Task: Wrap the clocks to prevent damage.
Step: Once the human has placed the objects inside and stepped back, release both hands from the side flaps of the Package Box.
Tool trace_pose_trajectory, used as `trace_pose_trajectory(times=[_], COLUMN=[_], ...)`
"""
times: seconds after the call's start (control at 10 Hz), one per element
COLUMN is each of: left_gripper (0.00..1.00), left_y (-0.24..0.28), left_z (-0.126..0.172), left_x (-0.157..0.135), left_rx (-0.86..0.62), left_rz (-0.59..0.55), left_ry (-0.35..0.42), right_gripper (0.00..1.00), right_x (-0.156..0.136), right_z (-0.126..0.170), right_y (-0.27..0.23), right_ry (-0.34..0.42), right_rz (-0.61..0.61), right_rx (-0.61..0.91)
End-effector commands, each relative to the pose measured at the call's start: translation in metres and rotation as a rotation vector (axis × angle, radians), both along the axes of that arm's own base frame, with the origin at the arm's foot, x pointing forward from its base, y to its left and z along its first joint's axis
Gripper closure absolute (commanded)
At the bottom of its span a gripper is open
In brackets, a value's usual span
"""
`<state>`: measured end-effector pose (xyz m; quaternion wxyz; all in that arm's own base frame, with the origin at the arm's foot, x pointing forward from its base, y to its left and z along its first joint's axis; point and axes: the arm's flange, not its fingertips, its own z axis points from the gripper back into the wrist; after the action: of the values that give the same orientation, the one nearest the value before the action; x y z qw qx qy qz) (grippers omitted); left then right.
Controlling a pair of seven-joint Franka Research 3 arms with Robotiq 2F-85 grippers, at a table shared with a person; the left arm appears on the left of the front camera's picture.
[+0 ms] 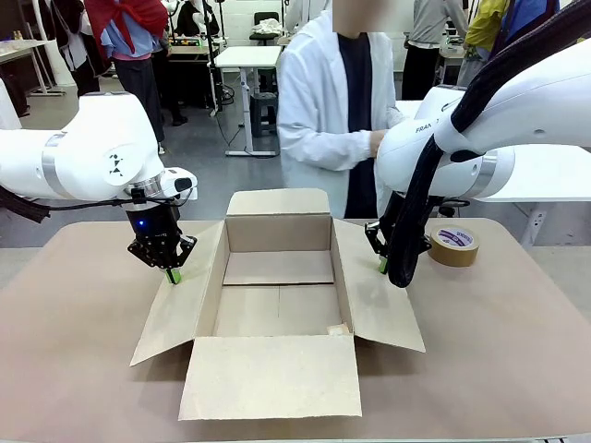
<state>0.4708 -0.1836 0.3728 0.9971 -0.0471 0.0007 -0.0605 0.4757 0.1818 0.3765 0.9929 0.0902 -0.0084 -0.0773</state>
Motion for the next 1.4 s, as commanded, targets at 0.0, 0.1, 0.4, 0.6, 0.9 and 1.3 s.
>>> trace_pose_trajectory(times=[0.0,0.1,0.4,0.6,0.9,1.3], left_gripper=[1.0,1.0,1.0,1.0,1.0,1.0], left_y=[0.0005,0.0005,0.0005,0.0005,0.0005,0.0005], left_z=[0.0021,0.0021,0.0021,0.0021,0.0021,0.0021], left_x=[-0.0003,-0.0003,-0.0003,-0.0003,-0.0003,-0.0003], left_rx=[0.006,0.006,0.006,0.006,0.006,0.006], left_rz=[-0.004,-0.004,-0.004,-0.004,-0.004,-0.004], left_ry=[0.003,0.003,0.003,0.003,0.003,0.003], right_gripper=[1.0,1.0,1.0,1.0,1.0,1.0], right_x=[-0.0006,-0.0006,-0.0006,-0.0006,-0.0006,-0.0006], right_z=[-0.0011,-0.0011,-0.0011,-0.0011,-0.0011,-0.0011], right_y=[0.001,0.001,0.001,0.001,0.001,0.001], right_ry=[0.001,0.001,0.001,0.001,0.001,0.001], right_rz=[-0.013,-0.013,-0.013,-0.013,-0.013,-0.013], right_rx=[-0.025,-0.025,-0.025,-0.025,-0.025,-0.025])
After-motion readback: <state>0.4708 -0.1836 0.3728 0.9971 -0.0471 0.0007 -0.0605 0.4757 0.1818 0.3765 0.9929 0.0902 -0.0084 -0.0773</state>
